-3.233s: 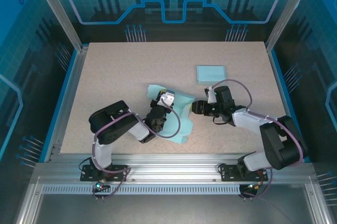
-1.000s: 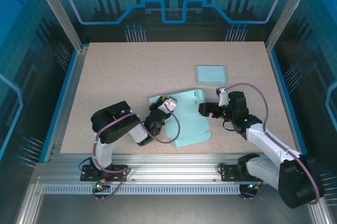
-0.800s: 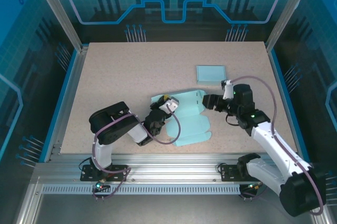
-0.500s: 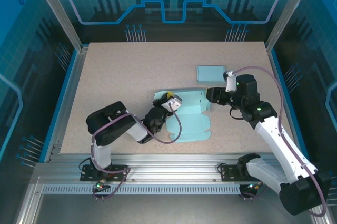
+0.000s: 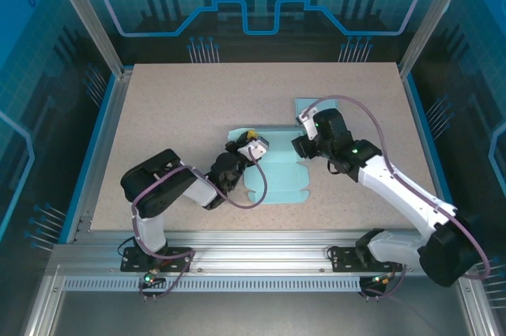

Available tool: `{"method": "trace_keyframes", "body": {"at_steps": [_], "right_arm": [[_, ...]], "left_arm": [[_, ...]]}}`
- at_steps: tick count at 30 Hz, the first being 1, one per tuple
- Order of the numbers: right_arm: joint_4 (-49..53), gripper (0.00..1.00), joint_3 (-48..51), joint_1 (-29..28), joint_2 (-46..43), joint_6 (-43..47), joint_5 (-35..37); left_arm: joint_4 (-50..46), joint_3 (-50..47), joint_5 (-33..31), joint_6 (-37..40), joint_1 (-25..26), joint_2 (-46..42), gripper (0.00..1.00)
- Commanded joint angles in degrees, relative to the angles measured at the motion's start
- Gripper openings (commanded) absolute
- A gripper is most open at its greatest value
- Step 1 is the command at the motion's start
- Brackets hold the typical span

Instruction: Fold the paper box

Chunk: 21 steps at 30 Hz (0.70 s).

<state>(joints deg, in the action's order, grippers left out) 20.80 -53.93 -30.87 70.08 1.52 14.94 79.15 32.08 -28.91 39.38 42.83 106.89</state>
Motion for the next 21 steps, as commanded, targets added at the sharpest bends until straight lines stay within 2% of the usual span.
{"method": "trace_keyframes", "body": {"at_steps": [1, 6, 9, 12, 18, 21], "right_arm": [[-5.7, 0.72, -2.7, -1.6, 4.9, 8.2, 3.2], [-7.3, 0.74, -5.3, -2.1, 10.1, 11.9, 0.8], [-6.7, 0.71, -7.6, -2.2, 13.6, 13.4, 1.6], [-6.7, 0.61, -9.5, -2.3, 17.4, 14.7, 2.5], [-7.3, 0.48, -11.5, -2.8, 22.2, 17.5, 4.8], [-8.8, 0.37, -11.2, -2.8, 23.0, 18.3, 6.1]], "left_arm": [[1.0, 1.2, 2.2, -0.4, -0.7, -0.9, 0.00], [1.0, 1.8, 2.4, -0.4, -1.1, -0.3, 0.00], [1.0, 1.8, 2.9, -0.6, -1.3, -0.2, 0.00], [1.0, 2.0, 3.6, -1.1, -1.8, 0.3, 0.00], [1.0, 2.1, 4.6, -2.5, -2.7, 0.6, 0.00], [1.0, 2.2, 4.9, -2.6, -3.1, 0.5, 0.00]]}}
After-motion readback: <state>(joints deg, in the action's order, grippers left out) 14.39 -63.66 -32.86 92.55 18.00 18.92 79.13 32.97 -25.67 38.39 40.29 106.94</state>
